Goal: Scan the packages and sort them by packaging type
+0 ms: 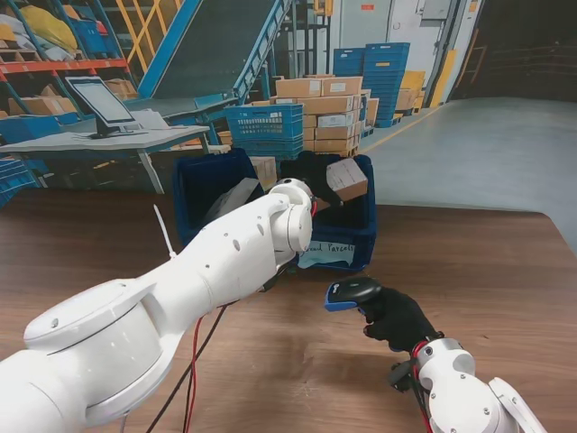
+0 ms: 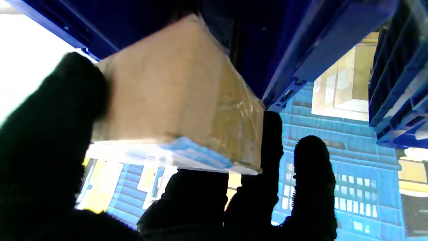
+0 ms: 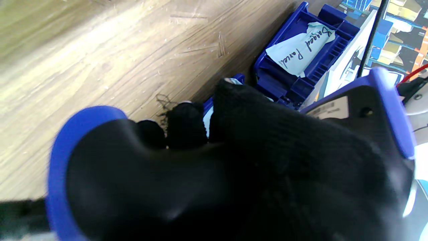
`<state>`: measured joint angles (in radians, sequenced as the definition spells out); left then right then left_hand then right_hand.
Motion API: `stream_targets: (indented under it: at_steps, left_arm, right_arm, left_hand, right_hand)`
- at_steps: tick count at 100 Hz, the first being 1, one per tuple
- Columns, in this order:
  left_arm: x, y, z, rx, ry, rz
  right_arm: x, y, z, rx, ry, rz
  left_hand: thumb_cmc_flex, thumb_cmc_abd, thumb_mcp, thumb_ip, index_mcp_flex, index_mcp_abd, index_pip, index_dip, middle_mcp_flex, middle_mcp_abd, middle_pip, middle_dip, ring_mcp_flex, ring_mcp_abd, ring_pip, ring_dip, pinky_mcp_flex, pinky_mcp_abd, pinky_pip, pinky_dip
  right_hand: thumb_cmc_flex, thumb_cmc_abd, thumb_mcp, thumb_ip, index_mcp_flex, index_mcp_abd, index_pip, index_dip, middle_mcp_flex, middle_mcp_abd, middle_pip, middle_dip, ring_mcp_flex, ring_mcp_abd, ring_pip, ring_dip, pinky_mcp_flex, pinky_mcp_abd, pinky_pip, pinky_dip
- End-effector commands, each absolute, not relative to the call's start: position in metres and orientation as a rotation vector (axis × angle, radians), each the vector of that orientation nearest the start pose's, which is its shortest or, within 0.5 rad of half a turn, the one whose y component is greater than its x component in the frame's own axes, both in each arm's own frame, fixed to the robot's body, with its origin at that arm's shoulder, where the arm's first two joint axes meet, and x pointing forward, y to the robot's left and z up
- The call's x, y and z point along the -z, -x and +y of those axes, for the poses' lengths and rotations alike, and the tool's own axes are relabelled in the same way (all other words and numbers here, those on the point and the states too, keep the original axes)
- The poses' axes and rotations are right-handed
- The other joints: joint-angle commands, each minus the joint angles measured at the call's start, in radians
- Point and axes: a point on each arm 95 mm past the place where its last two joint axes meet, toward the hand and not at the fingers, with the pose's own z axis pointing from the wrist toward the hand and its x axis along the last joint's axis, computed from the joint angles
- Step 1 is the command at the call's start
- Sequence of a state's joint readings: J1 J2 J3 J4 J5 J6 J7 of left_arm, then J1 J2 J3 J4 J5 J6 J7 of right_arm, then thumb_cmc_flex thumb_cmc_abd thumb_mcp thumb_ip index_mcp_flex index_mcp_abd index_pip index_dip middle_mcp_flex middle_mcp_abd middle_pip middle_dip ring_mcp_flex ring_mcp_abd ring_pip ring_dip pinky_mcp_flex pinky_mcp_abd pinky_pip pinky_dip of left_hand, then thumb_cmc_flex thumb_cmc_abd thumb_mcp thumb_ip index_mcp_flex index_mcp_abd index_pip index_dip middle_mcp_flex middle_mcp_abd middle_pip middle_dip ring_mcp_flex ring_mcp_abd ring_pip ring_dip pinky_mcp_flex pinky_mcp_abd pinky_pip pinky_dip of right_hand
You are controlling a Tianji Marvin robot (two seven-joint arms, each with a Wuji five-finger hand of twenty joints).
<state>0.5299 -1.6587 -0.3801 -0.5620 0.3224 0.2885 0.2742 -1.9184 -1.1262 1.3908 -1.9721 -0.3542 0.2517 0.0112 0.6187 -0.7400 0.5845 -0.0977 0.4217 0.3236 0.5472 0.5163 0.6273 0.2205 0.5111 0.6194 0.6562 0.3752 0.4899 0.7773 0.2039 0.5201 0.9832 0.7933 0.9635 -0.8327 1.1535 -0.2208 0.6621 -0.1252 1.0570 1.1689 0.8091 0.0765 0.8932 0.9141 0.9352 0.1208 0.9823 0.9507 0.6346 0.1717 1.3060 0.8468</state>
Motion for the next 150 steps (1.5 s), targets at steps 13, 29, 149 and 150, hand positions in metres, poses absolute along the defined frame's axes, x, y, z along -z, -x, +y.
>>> stream_targets:
  at_steps: [13,29,149,150]
  left_arm:
    - [0.221,-0.595,-0.240,1.528,1.310,1.396]
    - [0.224,-0.597,-0.239,1.534,1.330,1.390]
    - [0.221,-0.537,-0.193,1.681,1.402,1.274]
    - [0.221,-0.536,-0.192,1.683,1.404,1.274]
  right_arm:
    - [0.304,-0.315,-0.008,2.077,2.503,-1.189]
    - [0.306,-0.315,-0.007,2.072,2.496,-1.191]
    - [0.293,-0.321,-0.016,2.054,2.571,-1.184]
    - [0.293,-0.321,-0.016,2.054,2.572,-1.183]
  left_hand:
    - [0.067,0.251,0.240,0.093,0.069,-0.048,-0.144,-0.154,-0.152,0.014,-0.073,-0.162,-0.121,-0.023,-0.153,-0.180,-0.073,0.005,-0.158,-0.107]
    - [-0.007,0.240,0.207,0.060,0.023,0.016,-0.362,-0.261,-0.232,0.049,-0.134,-0.232,-0.201,-0.018,-0.247,-0.295,-0.102,-0.010,-0.287,-0.186]
    - [-0.042,0.282,0.112,0.030,0.143,-0.038,-0.423,-0.251,-0.235,0.060,-0.208,-0.311,-0.276,0.003,-0.304,-0.394,-0.142,-0.023,-0.480,-0.240]
    - [-0.042,0.283,0.111,0.030,0.143,-0.038,-0.422,-0.250,-0.235,0.060,-0.208,-0.311,-0.277,0.003,-0.305,-0.394,-0.144,-0.023,-0.481,-0.241]
  right_hand:
    - [0.094,0.056,0.075,0.013,0.069,-0.039,0.018,0.018,0.012,0.005,-0.001,0.005,0.012,0.018,0.003,0.020,0.011,0.007,0.031,0.017]
    - [0.095,0.055,0.076,0.013,0.071,-0.040,0.019,0.019,0.013,0.004,-0.001,0.005,0.013,0.018,0.004,0.020,0.011,0.007,0.030,0.017]
    - [0.094,0.052,0.080,0.013,0.072,-0.041,0.017,0.021,0.014,0.004,0.000,0.005,0.014,0.021,0.004,0.019,0.012,0.008,0.031,0.016]
    - [0.094,0.052,0.080,0.013,0.071,-0.041,0.017,0.021,0.014,0.004,0.000,0.005,0.014,0.018,0.004,0.019,0.012,0.009,0.031,0.016]
